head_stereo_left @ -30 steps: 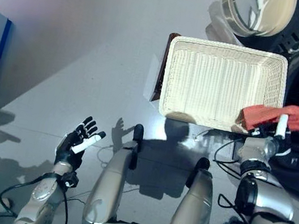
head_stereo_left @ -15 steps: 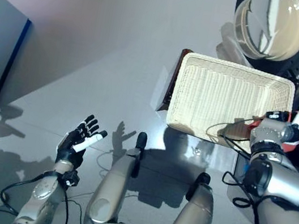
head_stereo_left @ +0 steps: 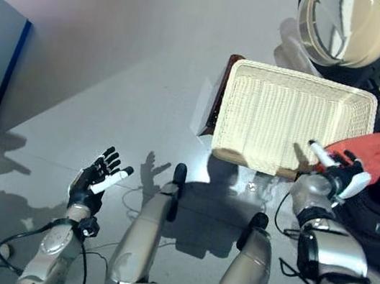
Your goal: Pick up the clothes and place them into the washing machine
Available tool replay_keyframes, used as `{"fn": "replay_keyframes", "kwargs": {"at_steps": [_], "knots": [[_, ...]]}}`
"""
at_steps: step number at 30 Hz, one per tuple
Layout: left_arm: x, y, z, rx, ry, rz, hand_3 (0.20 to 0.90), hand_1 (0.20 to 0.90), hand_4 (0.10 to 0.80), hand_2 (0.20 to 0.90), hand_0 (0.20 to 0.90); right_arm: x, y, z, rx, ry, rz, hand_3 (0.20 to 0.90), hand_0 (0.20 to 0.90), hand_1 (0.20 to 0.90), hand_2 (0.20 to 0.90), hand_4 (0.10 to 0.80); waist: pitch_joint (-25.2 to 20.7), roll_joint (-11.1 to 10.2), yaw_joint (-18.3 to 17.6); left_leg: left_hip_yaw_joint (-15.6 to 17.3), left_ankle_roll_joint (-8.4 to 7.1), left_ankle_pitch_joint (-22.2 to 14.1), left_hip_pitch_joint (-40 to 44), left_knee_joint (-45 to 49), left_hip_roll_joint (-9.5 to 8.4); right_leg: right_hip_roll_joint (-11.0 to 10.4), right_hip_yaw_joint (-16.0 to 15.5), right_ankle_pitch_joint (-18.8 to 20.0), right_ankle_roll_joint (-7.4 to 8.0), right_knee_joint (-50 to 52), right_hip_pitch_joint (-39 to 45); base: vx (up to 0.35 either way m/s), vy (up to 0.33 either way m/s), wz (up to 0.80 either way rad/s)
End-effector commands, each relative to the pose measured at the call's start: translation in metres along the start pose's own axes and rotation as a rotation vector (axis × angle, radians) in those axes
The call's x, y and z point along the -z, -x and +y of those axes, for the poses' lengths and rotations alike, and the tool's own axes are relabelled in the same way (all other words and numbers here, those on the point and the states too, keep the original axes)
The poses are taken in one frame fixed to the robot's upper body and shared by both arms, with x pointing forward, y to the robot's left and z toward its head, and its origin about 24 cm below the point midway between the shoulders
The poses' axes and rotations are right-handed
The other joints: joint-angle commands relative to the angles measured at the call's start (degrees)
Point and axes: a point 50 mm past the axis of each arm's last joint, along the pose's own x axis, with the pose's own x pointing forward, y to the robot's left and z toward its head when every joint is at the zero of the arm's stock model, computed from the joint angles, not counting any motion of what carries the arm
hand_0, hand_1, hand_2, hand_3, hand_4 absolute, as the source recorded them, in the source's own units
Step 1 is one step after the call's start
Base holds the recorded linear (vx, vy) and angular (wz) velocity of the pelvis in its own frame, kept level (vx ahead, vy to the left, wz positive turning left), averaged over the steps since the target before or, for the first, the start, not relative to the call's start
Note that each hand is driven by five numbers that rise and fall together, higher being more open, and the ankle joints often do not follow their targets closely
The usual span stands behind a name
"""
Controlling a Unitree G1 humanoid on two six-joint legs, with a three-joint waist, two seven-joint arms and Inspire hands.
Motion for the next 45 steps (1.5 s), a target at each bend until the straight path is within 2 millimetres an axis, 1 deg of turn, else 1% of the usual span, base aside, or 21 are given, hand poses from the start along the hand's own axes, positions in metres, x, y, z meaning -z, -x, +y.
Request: {"fn": "replay_keyframes", "kwargs": {"at_steps": [1,5,8,9,10,11,13,16,17,18,19,21,26,27,28,30,33,39,45], "knots": [[-0.026,0.002,0.014,-0.033,-0.010,-0.162,0.900,0.900,0.800,0.900,0.900,-0.034,-0.028,-0.035,0.139,0.036,-0.092,0.900,0.900,0.900,0.900,0.800,-0.7,0.3,0.1,-0.6,-3.21,-3.6,-0.8,2.2,2.08,0.4,1.2,8.5,-0.97,-5.5,-2.3,-0.017,0.002,-0.11],[-0.026,0.003,0.009,0.008,-0.016,-0.153,0.900,0.900,0.800,0.900,0.900,-0.052,-0.037,-0.046,0.168,0.003,-0.065,0.900,0.900,0.900,0.900,0.800,-0.3,0.7,0.5,-0.3,-3.15,-3.6,-1.2,2.2,1.92,0.2,1.3,9.0,-0.80,-5.9,-2.7,-0.017,0.005,-0.10],[-0.028,0.003,0.005,0.029,-0.026,-0.157,0.900,0.900,0.800,0.900,0.900,-0.072,-0.037,-0.044,0.176,0.083,-0.160,0.900,0.900,0.900,0.900,0.800,0.0,0.9,0.7,-0.3,-3.18,-3.2,-1.2,2.0,1.99,0.2,1.5,9.3,-0.76,-5.8,-2.9,0.000,0.000,0.00],[-0.028,0.004,0.005,0.029,-0.024,-0.158,0.900,0.900,0.800,0.900,0.900,-0.075,-0.036,-0.045,0.191,0.107,-0.193,0.900,0.900,0.900,0.900,0.800,0.0,0.9,0.6,-0.3,-3.23,-3.1,-1.0,1.9,2.07,0.2,1.5,9.3,-0.76,-5.9,-2.8,0.000,0.000,0.00],[-0.028,0.004,0.005,0.029,-0.024,-0.158,0.900,0.900,0.800,0.900,0.900,-0.075,-0.036,-0.044,0.191,0.108,-0.193,0.900,0.900,0.900,0.900,0.800,0.1,0.9,0.6,-0.3,-3.23,-3.1,-1.0,1.9,2.07,0.2,1.5,9.3,-0.77,-5.9,-2.8,0.000,0.000,0.00],[-0.028,0.003,0.006,0.020,-0.027,-0.160,0.900,0.900,0.800,0.900,0.900,-0.074,-0.035,-0.045,0.205,0.144,-0.210,0.900,0.900,0.900,0.900,0.800,0.1,0.7,0.5,-0.3,-3.24,-3.1,-0.8,1.6,2.07,0.3,1.3,9.2,-0.76,-5.8,-2.6,0.000,0.000,0.00],[-0.030,0.001,0.005,0.013,-0.027,-0.171,0.900,0.900,0.800,0.900,0.900,-0.076,-0.036,-0.046,0.216,0.083,-0.173,0.900,0.900,0.900,0.900,0.800,-0.1,0.5,0.5,-0.4,-3.24,-3.3,-0.8,1.7,1.99,0.2,1.1,9.2,-0.74,-5.8,-2.5,0.000,0.000,0.00],[-0.033,-0.002,0.004,0.011,-0.036,-0.179,0.900,0.900,0.800,0.900,0.900,-0.081,-0.042,-0.058,0.255,-0.141,-0.052,0.900,0.900,0.900,0.900,0.800,-0.4,0.2,0.7,-0.7,-3.23,-3.7,-1.4,2.2,1.80,0.0,1.0,9.1,-0.65,-5.6,-2.9,0.000,0.000,0.00],[-0.033,-0.002,0.005,0.012,-0.038,-0.177,0.900,0.900,0.800,0.900,0.900,-0.085,-0.043,-0.060,0.253,-0.180,-0.042,0.900,0.900,0.900,0.900,0.800,-0.3,0.2,0.8,-0.6,-3.21,-3.8,-1.6,2.2,1.72,-0.1,1.0,9.0,-0.61,-5.6,-3.1,0.000,0.000,0.00],[-0.033,-0.002,0.004,0.017,-0.041,-0.174,0.900,0.900,0.800,0.900,0.900,-0.086,-0.045,-0.062,0.249,-0.238,-0.015,0.900,0.900,0.900,0.900,0.800,-0.2,0.3,1.0,-0.6,-3.18,-3.9,-1.9,2.4,1.62,-0.2,1.0,9.0,-0.61,-5.6,-3.3,0.000,0.000,0.00],[-0.033,-0.001,0.004,0.019,-0.043,-0.171,0.900,0.900,0.800,0.900,0.900,-0.092,-0.046,-0.063,0.244,-0.292,-0.002,0.900,0.900,0.900,0.900,0.800,0.0,0.5,1.2,-0.6,-3.15,-3.9,-2.1,2.5,1.53,-0.2,1.0,9.0,-0.62,-5.4,-3.6,-0.032,0.018,0.01],[-0.034,0.001,0.004,0.021,-0.044,-0.168,0.900,0.900,0.800,0.900,0.900,-0.099,-0.048,-0.070,0.263,-0.361,0.027,0.900,0.900,0.900,0.900,0.800,0.5,1.0,1.4,-0.4,-3.09,-4.0,-2.8,2.8,1.42,-0.4,1.2,9.0,-0.66,-5.1,-4.4,-0.015,0.012,0.00],[-0.033,0.004,0.006,0.009,-0.033,-0.156,0.900,0.900,0.800,0.900,0.900,-0.106,-0.052,-0.082,0.316,-0.452,0.101,0.900,0.900,0.900,0.900,0.800,1.4,2.7,2.3,-0.3,-2.87,-4.3,-4.2,3.9,0.94,-0.9,1.7,8.3,-0.75,-3.6,-6.2,-0.011,0.019,0.06],[-0.033,0.004,0.005,0.009,-0.032,-0.156,0.900,0.900,0.800,0.900,0.900,-0.106,-0.052,-0.082,0.317,-0.452,0.101,0.900,0.900,0.900,0.900,0.800,1.3,2.7,2.3,-0.2,-2.87,-4.4,-4.4,4.0,0.94,-1.0,1.7,8.3,-0.74,-3.4,-6.4,-0.013,0.025,0.05],[-0.034,0.004,0.005,0.011,-0.030,-0.158,0.900,0.900,0.800,0.900,0.900,-0.108,-0.053,-0.087,0.335,-0.470,0.121,0.900,0.900,0.900,0.900,0.800,1.5,3.3,2.5,-0.2,-2.73,-4.6,-5.0,4.7,0.77,-1.1,1.9,7.9,-0.75,-2.6,-7.0,0.000,0.000,0.00],[-0.035,0.004,0.004,0.009,-0.027,-0.159,0.900,0.900,0.800,0.900,0.900,-0.109,-0.053,-0.086,0.335,-0.483,0.130,0.900,0.900,0.900,0.900,0.800,1.7,3.9,2.6,-0.1,-2.63,-4.8,-5.4,5.2,0.77,-1.1,2.2,7.7,-0.79,-1.8,-7.8,-0.005,0.017,0.02],[-0.035,0.004,0.002,0.016,-0.024,-0.162,0.900,0.900,0.800,0.900,0.900,-0.113,-0.052,-0.084,0.326,-0.482,0.124,0.900,0.900,0.900,0.900,0.800,1.8,4.1,2.6,0.2,-2.54,-5.0,-6.1,5.8,0.67,-1.1,2.8,7.6,-0.86,-1.0,-8.8,0.001,0.003,0.01],[-0.041,0.004,0.002,0.017,-0.025,-0.185,0.900,0.900,0.800,0.900,0.900,-0.128,-0.049,-0.078,0.277,-0.508,0.095,0.900,0.900,0.900,0.900,0.800,2.3,4.4,2.7,0.6,-2.38,-4.9,-7.5,6.2,0.46,-1.1,3.4,7.6,-0.99,-0.3,-10.6,-0.003,0.002,-0.01],[-0.047,0.004,0.003,0.016,-0.028,-0.210,0.900,0.900,0.800,0.900,0.900,-0.138,-0.050,-0.082,0.263,-0.511,0.075,0.900,0.900,0.900,0.900,0.800,2.5,4.8,2.9,0.8,-2.30,-4.9,-8.9,6.5,0.39,-1.3,4.0,7.7,-1.06,0.2,-12.4,0.000,0.000,0.00]]}}
